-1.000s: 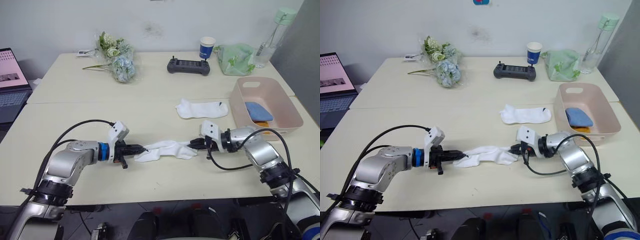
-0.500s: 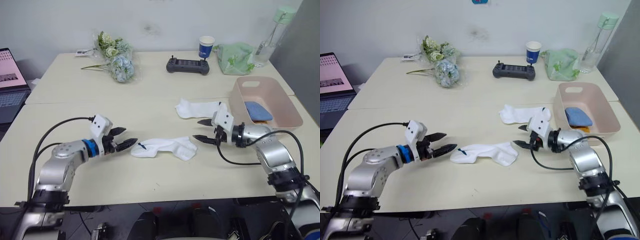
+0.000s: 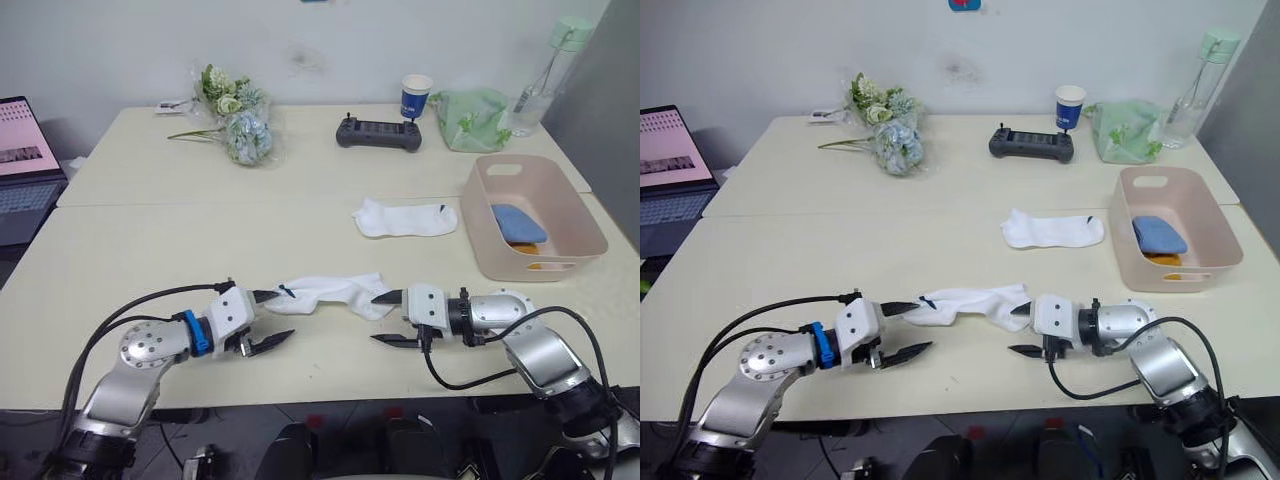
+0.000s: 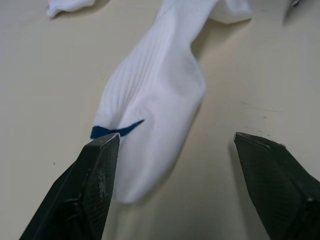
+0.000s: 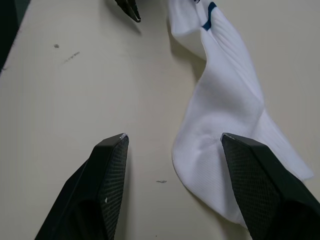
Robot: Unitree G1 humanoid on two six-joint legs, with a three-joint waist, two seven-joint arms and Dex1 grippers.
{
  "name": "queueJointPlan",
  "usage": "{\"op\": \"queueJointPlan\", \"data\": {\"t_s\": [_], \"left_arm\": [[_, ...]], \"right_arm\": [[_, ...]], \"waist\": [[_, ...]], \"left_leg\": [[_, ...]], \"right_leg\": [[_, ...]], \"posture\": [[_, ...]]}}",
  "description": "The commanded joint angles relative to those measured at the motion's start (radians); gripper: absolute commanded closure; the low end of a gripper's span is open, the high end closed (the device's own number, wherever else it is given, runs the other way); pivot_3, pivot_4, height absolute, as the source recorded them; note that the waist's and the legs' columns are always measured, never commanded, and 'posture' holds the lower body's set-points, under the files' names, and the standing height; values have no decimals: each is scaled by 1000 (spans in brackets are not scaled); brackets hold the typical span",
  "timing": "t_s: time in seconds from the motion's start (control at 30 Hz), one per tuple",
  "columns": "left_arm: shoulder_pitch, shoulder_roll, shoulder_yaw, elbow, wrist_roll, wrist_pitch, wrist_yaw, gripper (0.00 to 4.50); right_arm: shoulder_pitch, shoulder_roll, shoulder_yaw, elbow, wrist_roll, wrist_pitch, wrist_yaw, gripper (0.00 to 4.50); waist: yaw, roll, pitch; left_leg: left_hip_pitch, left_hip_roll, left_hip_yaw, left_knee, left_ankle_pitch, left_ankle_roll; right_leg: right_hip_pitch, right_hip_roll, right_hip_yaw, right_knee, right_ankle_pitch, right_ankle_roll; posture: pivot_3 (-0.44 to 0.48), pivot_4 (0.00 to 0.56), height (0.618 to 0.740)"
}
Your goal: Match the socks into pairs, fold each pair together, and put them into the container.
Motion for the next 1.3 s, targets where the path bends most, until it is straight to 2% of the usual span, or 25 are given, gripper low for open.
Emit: {"op": "queueJointPlan", "data": {"t_s": [0.03,0.13,0.3,0.33,0.37,0.6,0.8,0.93,1.1,1.13,1.17,1.3], "left_arm": [[-32,-12,-27,45,48,-53,18,1606],[-44,-11,-47,76,62,-69,10,2605],[-64,-17,-49,100,54,-75,13,4264],[-66,-17,-47,103,51,-75,12,4500],[-67,-15,-44,106,48,-76,11,4500],[-20,42,0,47,-25,-53,-56,4500],[96,130,25,-84,-134,-2,-176,4500],[115,154,1,-74,-79,-17,-182,4500],[122,138,-2,-101,-94,33,-170,4500],[124,137,0,-106,-98,37,-170,4500],[130,141,3,-112,-106,46,-175,4294],[177,195,46,-168,-192,157,-227,3220]], "right_arm": [[-26,20,14,20,-34,-29,-25,1333],[-43,39,26,52,-61,-44,-40,1941],[-71,55,23,102,-88,-70,-59,3775],[-72,54,20,104,-86,-73,-55,4129],[-73,51,17,104,-82,-76,-50,4485],[-69,-15,-9,28,4,-88,61,4485],[-25,-104,14,-91,67,-43,176,4485],[6,-123,47,-124,54,-14,198,4485],[41,-118,46,-155,56,19,175,4485],[43,-113,40,-162,64,29,169,4296],[46,-118,35,-175,73,44,173,4067],[37,-146,-20,-239,154,159,181,2760]], "waist": [[0,0,0],[-2,0,0],[-2,0,0],[-2,0,0],[-2,0,0],[-4,0,0],[-2,0,0],[1,0,0],[1,0,0],[1,0,0],[1,0,0],[1,0,0]], "left_leg": [[0,0,0,0,0,0],[1,0,0,0,0,0],[1,1,0,0,0,0],[1,1,0,0,0,0],[1,0,0,0,0,0],[1,1,0,0,0,0],[1,2,-1,-1,0,0],[1,1,-1,0,0,1],[1,1,0,0,-1,1],[1,1,0,0,0,1],[1,1,0,0,0,1],[1,2,0,0,0,1]], "right_leg": [[0,0,0,0,0,0],[0,0,1,0,0,0],[0,1,1,1,0,0],[0,1,1,1,0,0],[0,1,1,1,0,0],[0,1,1,1,0,0],[0,1,1,0,0,0],[1,1,0,0,0,0],[1,1,0,0,0,0],[1,1,0,0,0,0],[1,1,0,0,0,0],[1,1,0,0,0,0]], "posture": [[0,150,740],[0,150,740],[0,150,740],[0,150,740],[0,150,740],[0,150,740],[0,150,740],[0,150,740],[0,150,740],[0,150,740],[0,150,740],[0,150,740]]}}
